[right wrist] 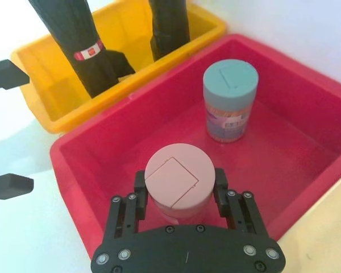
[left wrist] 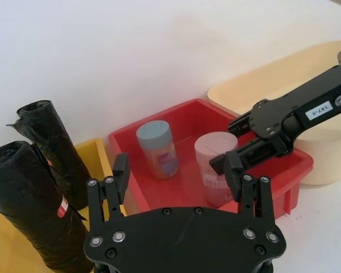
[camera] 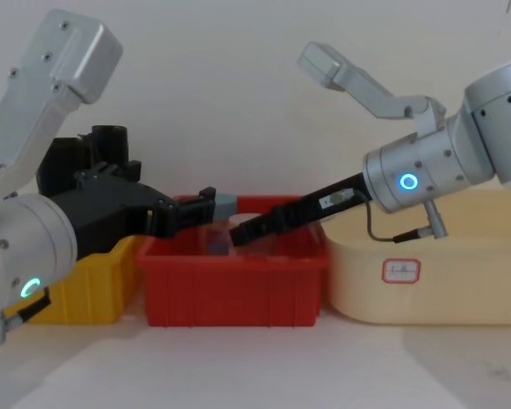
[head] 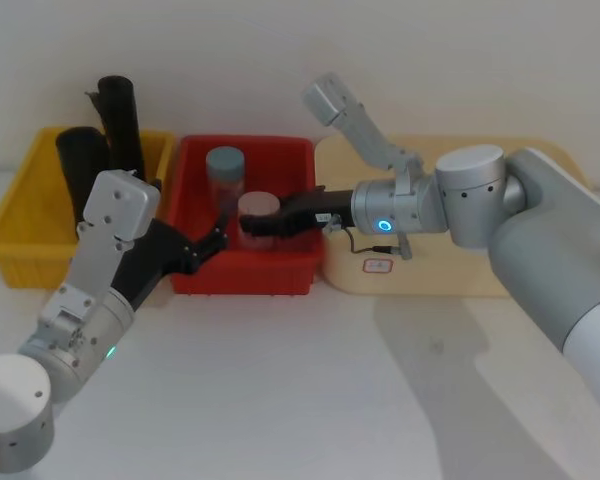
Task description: Pick up the garbage bag with the one hand and transfer it to the other hand.
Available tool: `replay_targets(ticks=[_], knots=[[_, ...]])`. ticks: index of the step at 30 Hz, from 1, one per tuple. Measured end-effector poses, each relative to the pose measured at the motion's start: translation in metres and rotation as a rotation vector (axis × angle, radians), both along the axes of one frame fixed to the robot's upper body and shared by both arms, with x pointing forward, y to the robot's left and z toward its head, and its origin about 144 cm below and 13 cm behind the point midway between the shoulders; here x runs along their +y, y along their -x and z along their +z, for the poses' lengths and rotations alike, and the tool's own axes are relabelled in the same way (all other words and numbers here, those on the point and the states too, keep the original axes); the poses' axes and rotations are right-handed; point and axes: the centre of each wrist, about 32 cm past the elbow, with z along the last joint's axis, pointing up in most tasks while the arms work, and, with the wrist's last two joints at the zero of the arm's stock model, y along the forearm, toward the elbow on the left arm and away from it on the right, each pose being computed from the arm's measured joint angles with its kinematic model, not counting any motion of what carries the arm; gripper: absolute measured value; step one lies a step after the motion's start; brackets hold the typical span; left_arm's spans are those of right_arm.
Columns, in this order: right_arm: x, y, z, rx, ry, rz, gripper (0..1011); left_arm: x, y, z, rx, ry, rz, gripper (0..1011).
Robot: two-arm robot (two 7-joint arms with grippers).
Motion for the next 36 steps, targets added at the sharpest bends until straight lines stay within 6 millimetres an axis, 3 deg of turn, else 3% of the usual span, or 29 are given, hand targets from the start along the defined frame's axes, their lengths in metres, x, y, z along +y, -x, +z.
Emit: replay_targets(ticks=[14,36], knots=[[-0.022,0.019,0.017,-0.126,-0.105,-0.05,664,0.0,0.0,0.0,0.0,0.0,0.0,1000],[-0.091,0.067,0.059,-0.377,-0.232,-0.321,664,0.0,0.0,0.0,0.0,0.0,0.0,1000]])
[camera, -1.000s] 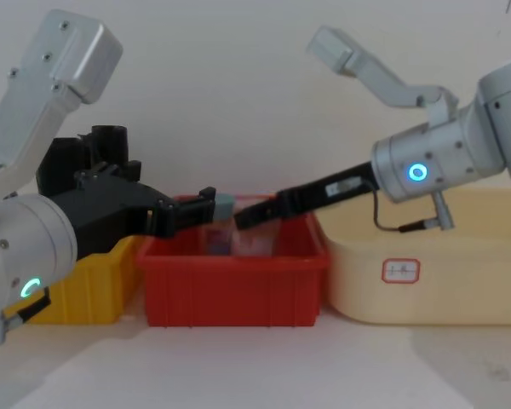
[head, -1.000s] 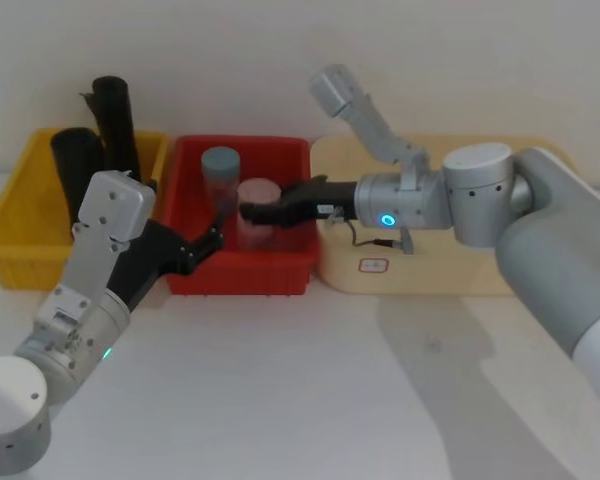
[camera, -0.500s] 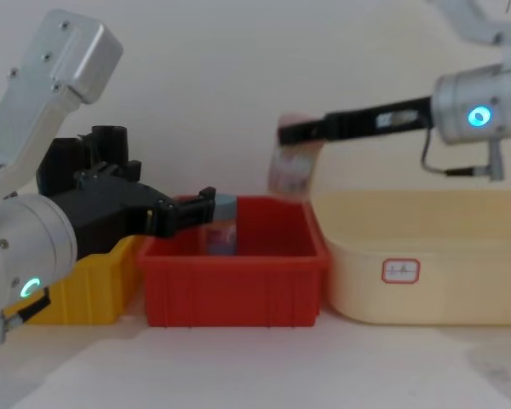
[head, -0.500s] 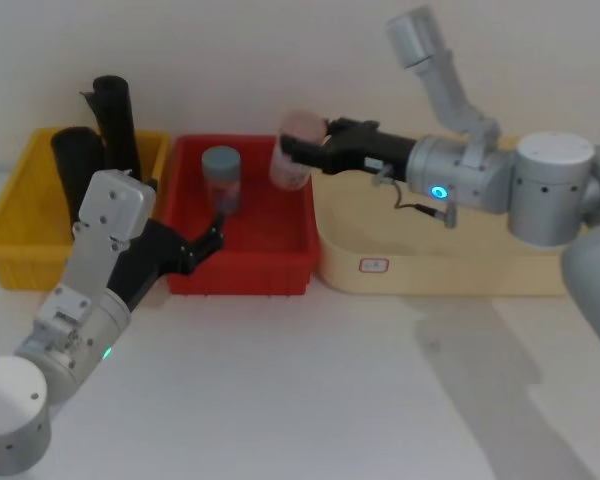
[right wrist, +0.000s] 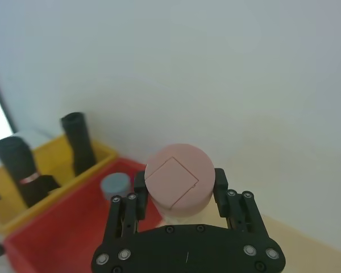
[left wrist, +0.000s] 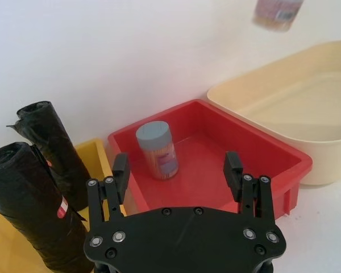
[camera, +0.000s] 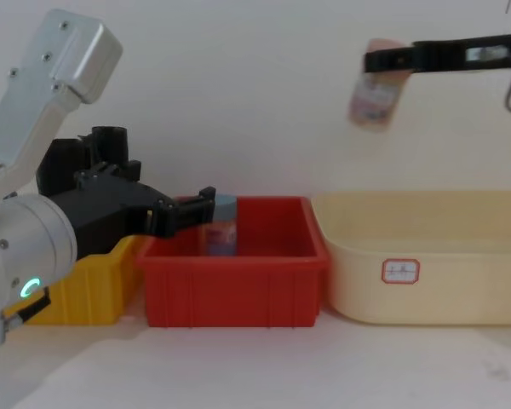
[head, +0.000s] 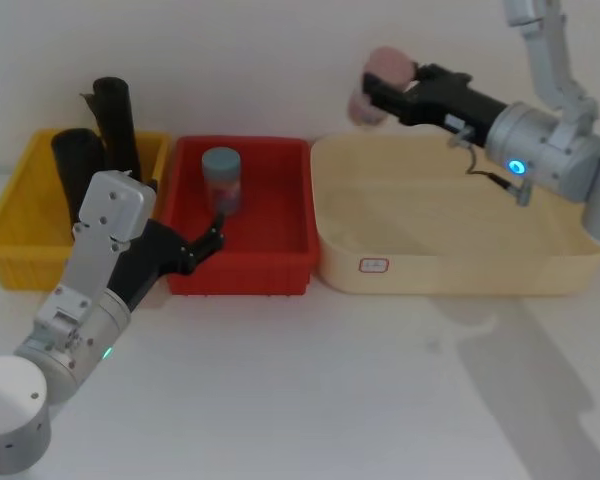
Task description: Pick up the garbage bag with the one hand and transfer it to the other hand.
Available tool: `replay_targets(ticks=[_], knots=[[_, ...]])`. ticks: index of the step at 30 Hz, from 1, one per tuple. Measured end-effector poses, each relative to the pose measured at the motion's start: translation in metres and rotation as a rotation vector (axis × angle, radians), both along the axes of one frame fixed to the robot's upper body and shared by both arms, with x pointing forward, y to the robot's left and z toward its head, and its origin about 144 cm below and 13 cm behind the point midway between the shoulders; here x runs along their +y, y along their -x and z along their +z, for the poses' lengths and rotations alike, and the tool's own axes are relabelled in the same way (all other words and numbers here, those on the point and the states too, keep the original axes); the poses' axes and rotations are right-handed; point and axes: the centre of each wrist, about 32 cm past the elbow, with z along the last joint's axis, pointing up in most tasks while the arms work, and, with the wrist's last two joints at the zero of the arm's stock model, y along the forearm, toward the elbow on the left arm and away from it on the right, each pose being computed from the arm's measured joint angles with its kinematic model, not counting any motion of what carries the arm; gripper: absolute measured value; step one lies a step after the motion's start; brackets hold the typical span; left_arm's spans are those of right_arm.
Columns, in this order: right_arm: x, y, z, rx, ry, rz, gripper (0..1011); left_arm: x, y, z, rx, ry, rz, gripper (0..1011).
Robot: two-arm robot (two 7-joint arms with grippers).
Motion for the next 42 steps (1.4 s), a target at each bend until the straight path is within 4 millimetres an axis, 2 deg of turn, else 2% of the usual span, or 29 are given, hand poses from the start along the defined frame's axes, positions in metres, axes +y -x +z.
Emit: replay_targets(ticks=[9,21,26,33,38,42], knots=[[-0.023,0.011,0.002,0.029,0.02,-0.126,664,0.0,0.0,0.0,0.0,0.0,0.0,1000],[-0.043,0.013,-0.004,0.147,0.059,-0.215,667,0.0,0.0,0.0,0.0,0.0,0.0,1000],[-0.051,0.01,-0.011,0.221,0.075,-0.237,828,0.0,0.0,0.0,0.0,0.0,0.0,1000],[-0.06,0.005,-0.019,0.319,0.095,-0.251,1001,0.001,0.0,0.001,-0.002,0.005,0.003,1000],[-0.066,0.001,-0.025,0.377,0.106,-0.256,1001,0.006,0.002,0.009,-0.001,0.017,0.015,1000],[-0.069,-0.001,-0.028,0.408,0.111,-0.258,1001,0.019,0.005,0.02,0.009,0.021,0.03,1000]])
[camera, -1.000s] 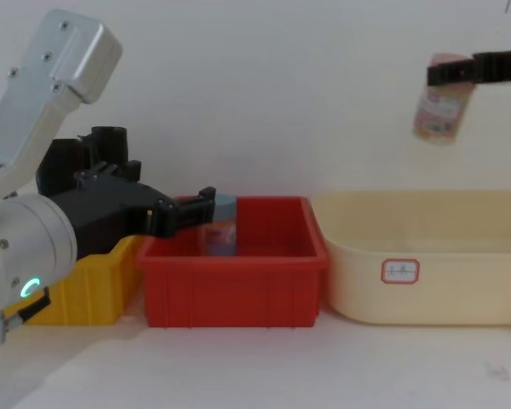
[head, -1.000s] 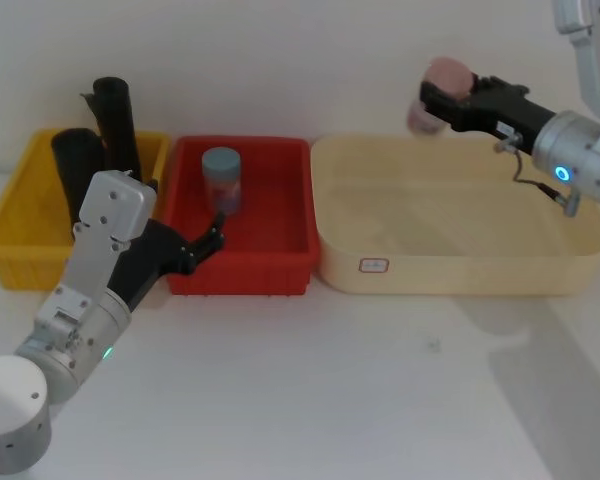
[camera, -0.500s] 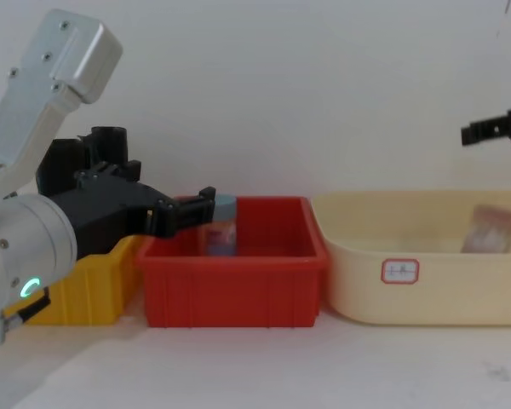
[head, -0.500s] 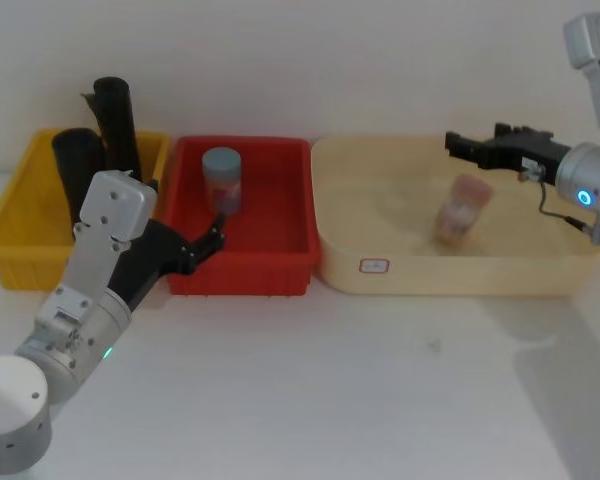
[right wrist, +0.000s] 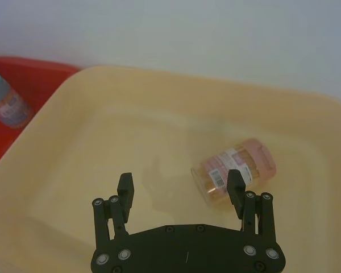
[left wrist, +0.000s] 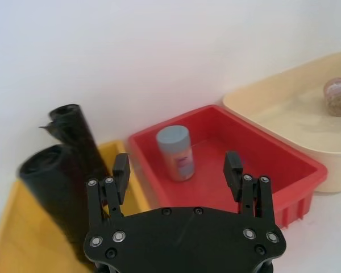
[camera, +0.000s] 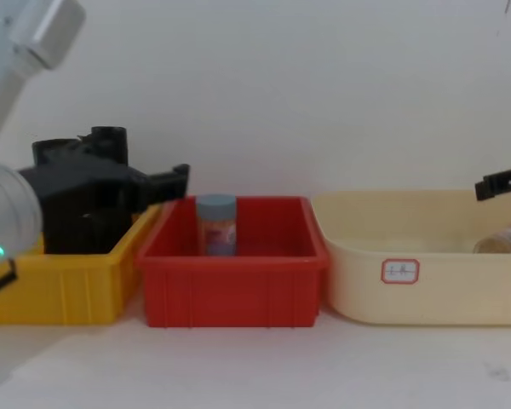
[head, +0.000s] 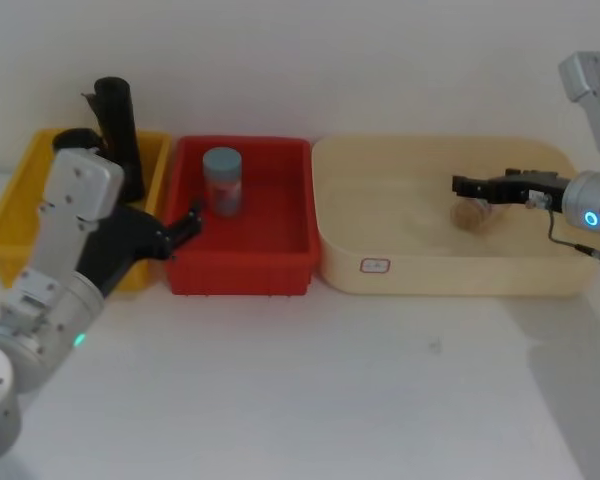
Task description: Pick up the garbage bag with the one hand and transfer it to the other hand.
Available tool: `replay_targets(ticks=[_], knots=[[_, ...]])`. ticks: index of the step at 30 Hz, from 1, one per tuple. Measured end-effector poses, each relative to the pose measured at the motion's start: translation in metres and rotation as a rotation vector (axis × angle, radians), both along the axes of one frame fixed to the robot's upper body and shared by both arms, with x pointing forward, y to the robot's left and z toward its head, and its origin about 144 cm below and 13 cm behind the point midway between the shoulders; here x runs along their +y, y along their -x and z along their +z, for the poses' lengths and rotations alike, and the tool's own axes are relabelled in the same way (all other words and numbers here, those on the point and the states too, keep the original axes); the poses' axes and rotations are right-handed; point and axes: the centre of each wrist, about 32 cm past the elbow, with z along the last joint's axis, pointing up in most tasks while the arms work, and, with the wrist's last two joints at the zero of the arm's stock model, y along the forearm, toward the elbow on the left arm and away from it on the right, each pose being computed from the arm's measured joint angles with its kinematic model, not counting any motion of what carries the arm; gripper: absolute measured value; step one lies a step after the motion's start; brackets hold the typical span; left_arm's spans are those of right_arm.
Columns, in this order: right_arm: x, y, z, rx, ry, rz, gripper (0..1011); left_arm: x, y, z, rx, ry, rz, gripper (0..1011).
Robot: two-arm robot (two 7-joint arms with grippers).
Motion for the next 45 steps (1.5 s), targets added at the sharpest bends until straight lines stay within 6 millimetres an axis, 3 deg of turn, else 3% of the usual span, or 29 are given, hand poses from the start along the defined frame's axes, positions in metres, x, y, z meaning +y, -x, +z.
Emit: replay_targets(ticks=[13,23,45], knots=[[-0.005,-0.003,-0.005,0.052,0.002,-0.008,1001,0.048,0.007,0.035,0.08,-0.034,0.031,1000],[-0.007,-0.004,-0.007,0.068,0.002,-0.01,1000,0.079,0.002,0.048,0.148,-0.068,0.045,1000],[-0.008,-0.005,-0.008,0.077,0.003,-0.011,1001,0.109,-0.03,0.041,0.256,-0.051,0.082,1000]])
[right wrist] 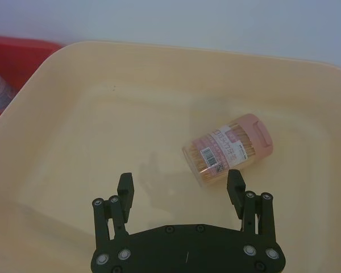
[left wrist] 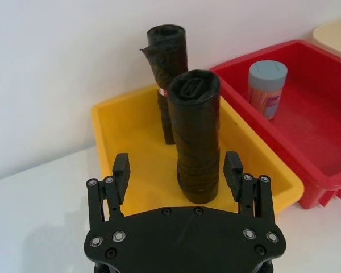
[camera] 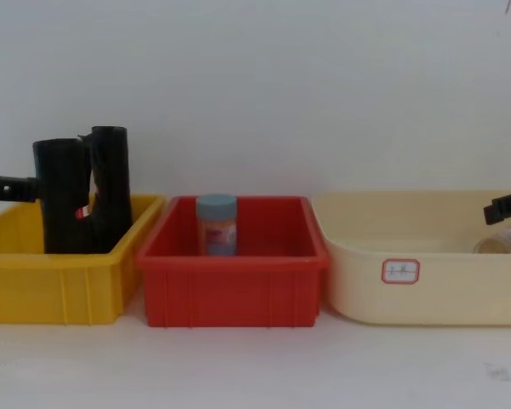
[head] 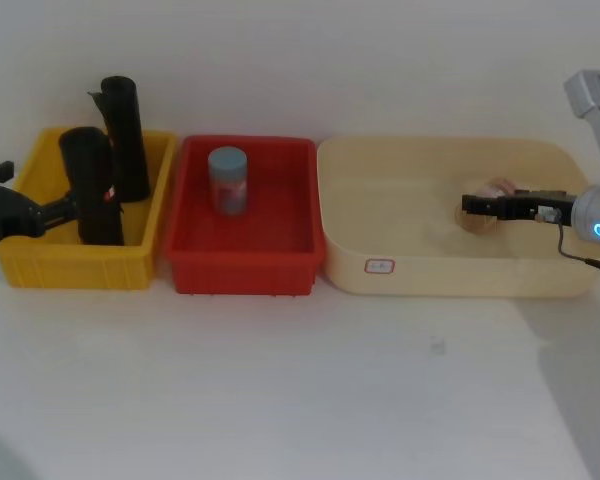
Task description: Pick up the garbage bag with the one hand and transfer it to the other hand.
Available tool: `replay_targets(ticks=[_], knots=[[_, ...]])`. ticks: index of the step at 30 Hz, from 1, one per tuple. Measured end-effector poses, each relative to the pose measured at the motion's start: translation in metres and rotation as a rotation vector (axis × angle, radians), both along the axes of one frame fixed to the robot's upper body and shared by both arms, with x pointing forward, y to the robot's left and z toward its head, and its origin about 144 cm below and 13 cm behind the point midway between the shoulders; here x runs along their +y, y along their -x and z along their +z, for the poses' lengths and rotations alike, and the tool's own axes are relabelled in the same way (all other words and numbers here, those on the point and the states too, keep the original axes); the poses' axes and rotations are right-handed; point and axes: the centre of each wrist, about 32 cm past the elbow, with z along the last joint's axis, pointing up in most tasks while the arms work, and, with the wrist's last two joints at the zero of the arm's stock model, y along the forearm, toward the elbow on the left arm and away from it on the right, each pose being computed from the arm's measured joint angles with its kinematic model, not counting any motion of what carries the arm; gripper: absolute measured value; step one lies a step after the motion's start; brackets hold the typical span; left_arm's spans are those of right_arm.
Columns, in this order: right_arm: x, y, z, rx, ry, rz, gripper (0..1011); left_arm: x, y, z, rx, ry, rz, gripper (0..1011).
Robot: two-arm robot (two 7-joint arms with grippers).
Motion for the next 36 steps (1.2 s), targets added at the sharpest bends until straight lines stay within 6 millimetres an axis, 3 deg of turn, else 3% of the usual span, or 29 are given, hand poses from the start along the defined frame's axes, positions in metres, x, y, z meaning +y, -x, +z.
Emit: replay_targets(ticks=[36], knots=[[0.0,0.0,0.0,0.002,0.0,-0.001,1001,0.004,-0.067,-0.03,0.087,0.069,-0.166,1000]])
